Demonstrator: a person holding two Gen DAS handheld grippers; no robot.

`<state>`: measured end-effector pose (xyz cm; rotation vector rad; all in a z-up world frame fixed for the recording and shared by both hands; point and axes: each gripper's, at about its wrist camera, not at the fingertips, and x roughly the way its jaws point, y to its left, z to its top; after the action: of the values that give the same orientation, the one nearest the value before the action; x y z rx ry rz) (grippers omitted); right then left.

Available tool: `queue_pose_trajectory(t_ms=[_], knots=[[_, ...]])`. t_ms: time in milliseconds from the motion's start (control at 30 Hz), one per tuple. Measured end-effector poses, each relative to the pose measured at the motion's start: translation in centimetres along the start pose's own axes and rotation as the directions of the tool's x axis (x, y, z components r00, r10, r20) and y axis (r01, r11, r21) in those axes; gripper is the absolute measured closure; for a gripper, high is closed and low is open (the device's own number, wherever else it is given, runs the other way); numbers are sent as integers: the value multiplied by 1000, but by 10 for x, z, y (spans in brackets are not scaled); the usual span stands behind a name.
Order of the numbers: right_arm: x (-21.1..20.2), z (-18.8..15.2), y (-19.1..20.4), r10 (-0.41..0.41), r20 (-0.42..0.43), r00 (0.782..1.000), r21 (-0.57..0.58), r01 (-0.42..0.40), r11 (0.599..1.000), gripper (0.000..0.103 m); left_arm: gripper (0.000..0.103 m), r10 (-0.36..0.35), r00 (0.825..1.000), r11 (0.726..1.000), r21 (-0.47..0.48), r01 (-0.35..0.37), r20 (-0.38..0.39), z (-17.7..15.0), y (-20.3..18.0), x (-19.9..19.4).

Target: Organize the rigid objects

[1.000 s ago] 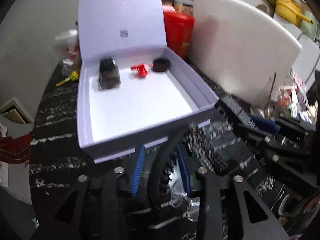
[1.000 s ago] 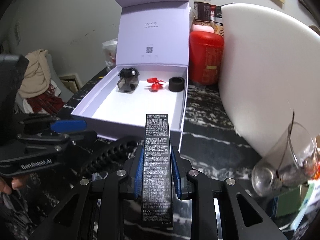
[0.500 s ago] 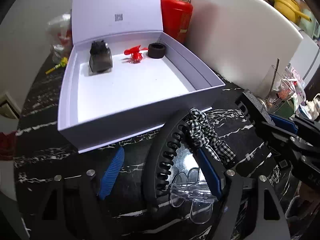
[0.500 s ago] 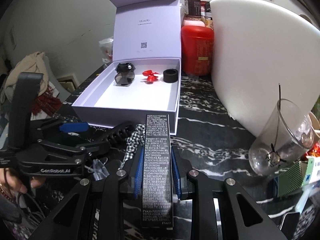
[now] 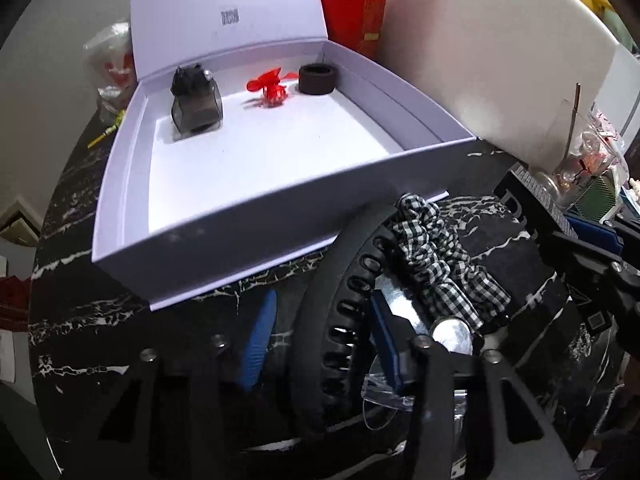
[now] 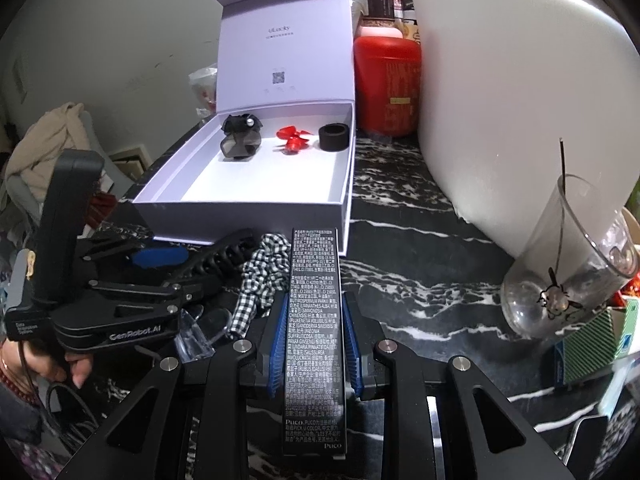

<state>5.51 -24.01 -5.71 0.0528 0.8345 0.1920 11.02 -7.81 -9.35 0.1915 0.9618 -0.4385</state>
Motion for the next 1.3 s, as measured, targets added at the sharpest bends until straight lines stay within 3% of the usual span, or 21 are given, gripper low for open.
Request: queue_pose_trajectory(t_ms=[67, 100, 367, 867, 1000, 1100, 1300], knots=[[2, -1, -2, 6, -4, 1000, 8, -6, 1000, 78, 60, 14, 1000, 1000, 26, -13, -13, 1, -3, 1], [4, -1, -3, 9, -10, 1000, 13, -8, 1000, 78, 66, 8, 1000, 999, 36, -8, -16, 2, -5, 1], [4, -1, -3, 10, -9, 1000, 15, -10, 1000, 78, 69, -9, 1000, 1000, 22, 9, -16, 1, -6, -2], [-11, 9, 15, 25, 40, 999, -43, -23, 999, 78, 70, 27, 996, 1000, -16, -26, 84, 7, 2, -58], [-14, 16, 24, 32, 59, 998, -75, -28, 997, 78, 81, 38, 993, 999, -22, -36, 110, 10, 5, -70], [-13, 19, 29, 40, 66, 997, -88, -34, 996, 78, 81, 48, 993, 999, -18, -46, 110, 10, 7, -64], [-10, 16, 31, 45, 49, 998, -80, -41, 996, 78, 81, -4, 997, 998, -63, 9, 71, -3, 15, -46]])
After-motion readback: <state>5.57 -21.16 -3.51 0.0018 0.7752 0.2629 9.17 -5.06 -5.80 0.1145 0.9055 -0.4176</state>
